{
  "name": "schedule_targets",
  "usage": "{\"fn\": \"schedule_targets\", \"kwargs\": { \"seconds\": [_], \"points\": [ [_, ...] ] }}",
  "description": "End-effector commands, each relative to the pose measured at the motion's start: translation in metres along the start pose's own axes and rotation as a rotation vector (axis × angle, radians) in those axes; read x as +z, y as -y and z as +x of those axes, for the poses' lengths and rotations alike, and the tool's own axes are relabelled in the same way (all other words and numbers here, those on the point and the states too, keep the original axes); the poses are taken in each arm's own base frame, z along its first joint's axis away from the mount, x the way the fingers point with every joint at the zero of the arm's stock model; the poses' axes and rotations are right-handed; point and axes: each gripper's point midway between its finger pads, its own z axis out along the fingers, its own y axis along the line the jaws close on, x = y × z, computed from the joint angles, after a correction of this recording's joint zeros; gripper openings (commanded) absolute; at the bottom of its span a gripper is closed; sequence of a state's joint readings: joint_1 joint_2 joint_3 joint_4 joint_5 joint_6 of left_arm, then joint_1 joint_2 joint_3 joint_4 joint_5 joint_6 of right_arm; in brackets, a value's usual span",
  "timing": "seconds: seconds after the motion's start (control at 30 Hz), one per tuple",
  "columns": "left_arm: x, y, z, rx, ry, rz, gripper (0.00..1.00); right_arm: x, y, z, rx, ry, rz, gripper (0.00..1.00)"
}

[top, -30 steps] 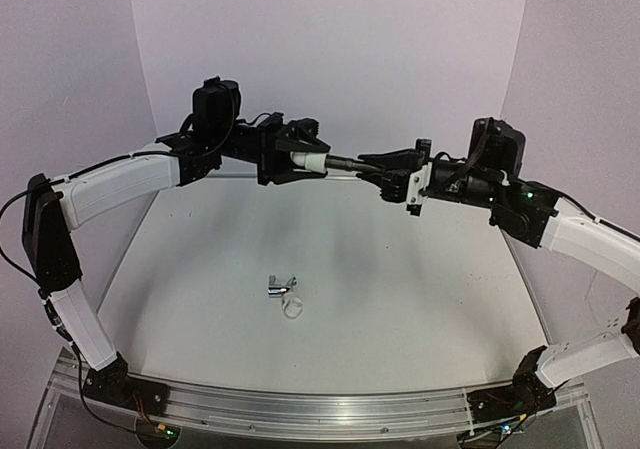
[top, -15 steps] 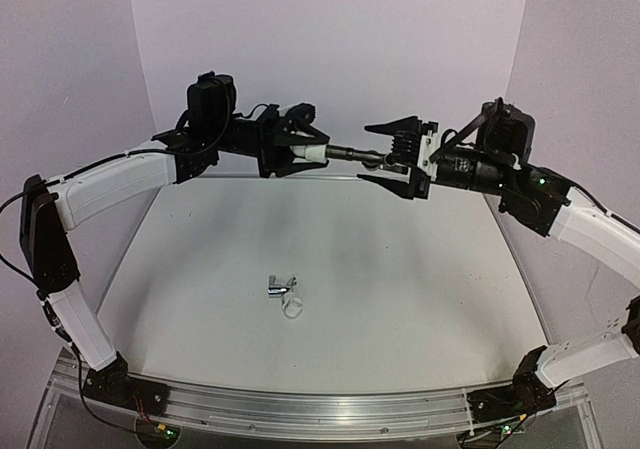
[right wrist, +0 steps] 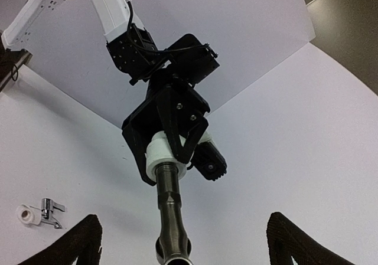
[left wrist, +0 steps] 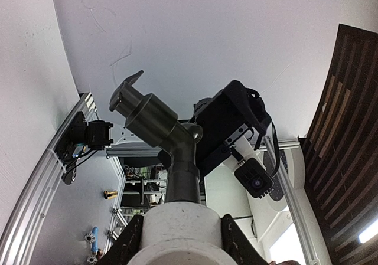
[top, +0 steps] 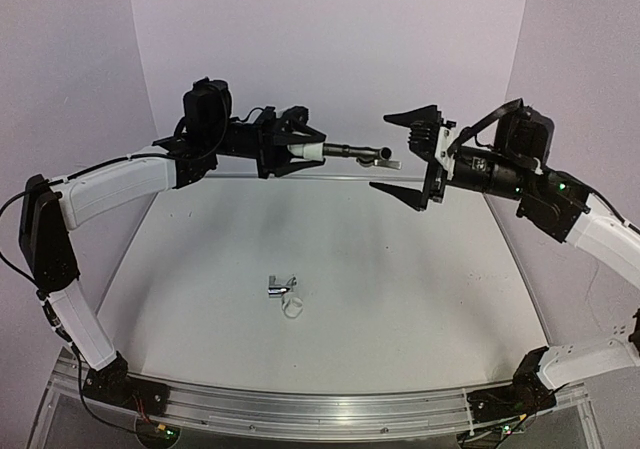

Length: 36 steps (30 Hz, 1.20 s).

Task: Install the water faucets

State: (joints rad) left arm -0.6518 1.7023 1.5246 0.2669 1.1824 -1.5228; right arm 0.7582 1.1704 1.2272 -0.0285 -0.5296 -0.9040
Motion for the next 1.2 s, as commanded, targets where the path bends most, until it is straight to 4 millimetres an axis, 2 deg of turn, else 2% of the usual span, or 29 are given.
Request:
{"fn": "schedule_targets", "kwargs": {
  "seconds": [0.0,0.13,0.23,0.47,0.67,0.8,0.97,1.17],
  "points": [
    [-0.007,0.055,0.018,0.185,-0.001,0.075,0.0,-0.006,-0.002,-0.007,0.188,-0.022,-0.049,0.97],
    [-0.007,0.059,0.02,0.192,-0.015,0.078,0.0,0.001,0.0,0.004,0.226,-0.064,-0.033,0.98],
    [-0.006,0.059,0.021,0.188,-0.026,0.079,0.0,0.007,0.006,0.011,0.21,-0.093,-0.01,0.93],
    [-0.006,0.061,0.022,0.167,-0.042,0.099,0.0,0.02,0.004,0.024,0.067,-0.097,-0.005,0.86],
    [-0.006,0.061,0.025,0.16,-0.042,0.099,0.0,0.03,0.013,0.026,0.028,-0.086,0.032,0.7],
    [-0.005,0.061,0.027,0.162,-0.041,0.099,0.0,0.034,0.013,0.024,0.031,-0.07,0.024,0.55],
    [-0.002,0.062,0.028,0.168,-0.048,0.098,0.0,0.039,0.011,0.025,0.04,-0.061,0.007,0.46],
    [0.0,0.062,0.029,0.168,-0.059,0.098,0.0,0.042,0.012,0.026,0.048,-0.061,0.007,0.25]
  ]
}}
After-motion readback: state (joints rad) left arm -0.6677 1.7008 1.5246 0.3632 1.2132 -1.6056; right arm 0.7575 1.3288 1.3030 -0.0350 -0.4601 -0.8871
